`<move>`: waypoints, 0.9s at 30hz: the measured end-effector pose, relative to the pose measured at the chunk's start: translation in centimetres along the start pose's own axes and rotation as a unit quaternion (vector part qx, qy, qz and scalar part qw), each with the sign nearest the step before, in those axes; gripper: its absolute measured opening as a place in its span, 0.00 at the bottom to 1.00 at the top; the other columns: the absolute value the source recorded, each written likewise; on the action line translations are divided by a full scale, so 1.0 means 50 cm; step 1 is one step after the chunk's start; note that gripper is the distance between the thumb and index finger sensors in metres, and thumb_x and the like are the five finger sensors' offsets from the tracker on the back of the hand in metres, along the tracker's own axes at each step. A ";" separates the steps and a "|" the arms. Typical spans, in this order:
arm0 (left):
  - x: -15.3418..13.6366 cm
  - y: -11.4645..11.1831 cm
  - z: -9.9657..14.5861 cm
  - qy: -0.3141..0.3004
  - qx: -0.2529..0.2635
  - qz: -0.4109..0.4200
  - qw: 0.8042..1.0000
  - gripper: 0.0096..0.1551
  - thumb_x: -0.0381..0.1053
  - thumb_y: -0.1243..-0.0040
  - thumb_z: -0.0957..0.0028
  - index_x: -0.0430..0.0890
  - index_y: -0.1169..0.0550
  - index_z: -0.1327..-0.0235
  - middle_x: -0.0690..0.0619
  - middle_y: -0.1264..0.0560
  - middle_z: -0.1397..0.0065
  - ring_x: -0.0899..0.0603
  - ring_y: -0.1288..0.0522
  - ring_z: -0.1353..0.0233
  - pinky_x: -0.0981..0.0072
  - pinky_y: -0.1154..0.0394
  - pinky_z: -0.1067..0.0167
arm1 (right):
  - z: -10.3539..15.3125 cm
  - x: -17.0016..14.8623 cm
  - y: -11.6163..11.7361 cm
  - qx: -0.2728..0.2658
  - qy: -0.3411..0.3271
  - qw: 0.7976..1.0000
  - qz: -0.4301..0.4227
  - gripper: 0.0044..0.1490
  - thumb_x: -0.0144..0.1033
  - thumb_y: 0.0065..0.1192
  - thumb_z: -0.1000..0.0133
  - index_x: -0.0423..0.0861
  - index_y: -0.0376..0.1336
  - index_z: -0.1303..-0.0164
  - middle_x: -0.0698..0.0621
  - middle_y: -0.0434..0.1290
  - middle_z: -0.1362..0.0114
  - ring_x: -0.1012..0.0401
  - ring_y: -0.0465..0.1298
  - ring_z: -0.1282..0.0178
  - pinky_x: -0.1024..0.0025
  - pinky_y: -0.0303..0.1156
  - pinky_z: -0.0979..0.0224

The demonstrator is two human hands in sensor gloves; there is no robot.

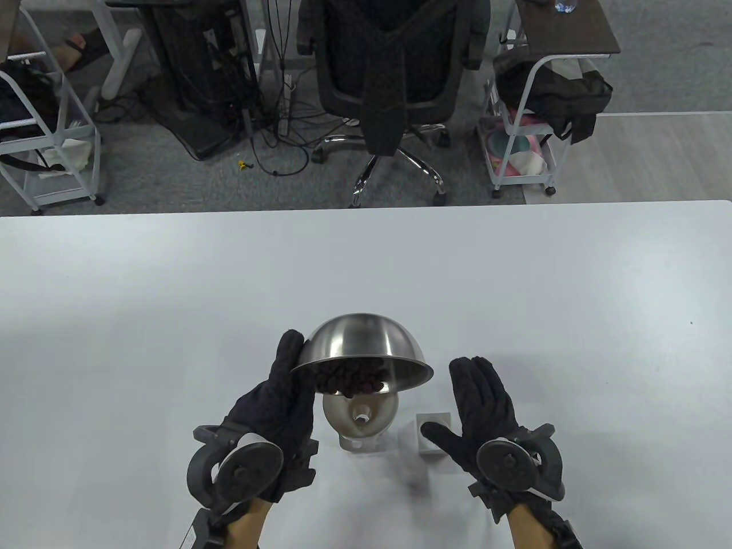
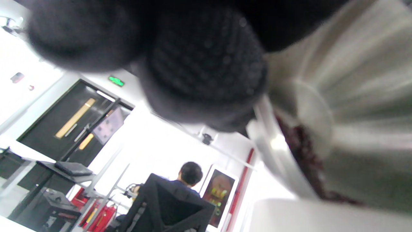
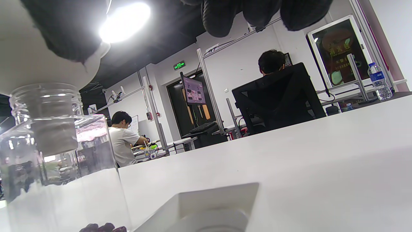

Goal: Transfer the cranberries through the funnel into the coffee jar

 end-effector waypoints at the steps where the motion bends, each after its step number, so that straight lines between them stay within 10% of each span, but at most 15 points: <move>1: 0.000 0.000 0.000 -0.001 0.000 -0.001 1.000 0.20 0.48 0.42 0.29 0.56 0.33 0.27 0.58 0.11 0.57 0.55 0.12 0.75 0.64 0.14 0.73 | 0.000 0.000 0.000 0.000 0.000 1.000 0.000 0.66 0.67 0.60 0.42 0.42 0.34 0.10 0.36 0.50 0.10 0.31 0.51 0.12 0.33 0.58 0.21; 27: 0.008 0.002 0.000 -0.011 0.001 -0.014 1.000 0.20 0.48 0.42 0.29 0.57 0.33 0.27 0.57 0.11 0.57 0.54 0.12 0.74 0.63 0.14 0.72 | 0.000 0.000 0.001 -0.001 0.000 1.000 0.000 0.66 0.67 0.60 0.42 0.42 0.34 0.10 0.36 0.50 0.10 0.31 0.51 0.12 0.33 0.58 0.21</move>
Point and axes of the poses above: the tracker on the back of each hand, its own x axis roughly to the thumb side, its own z axis roughly from the fingertips to the wrist, y = z × x, the point moved 1 cm from there along -z, roughly from the wrist to the fingertips
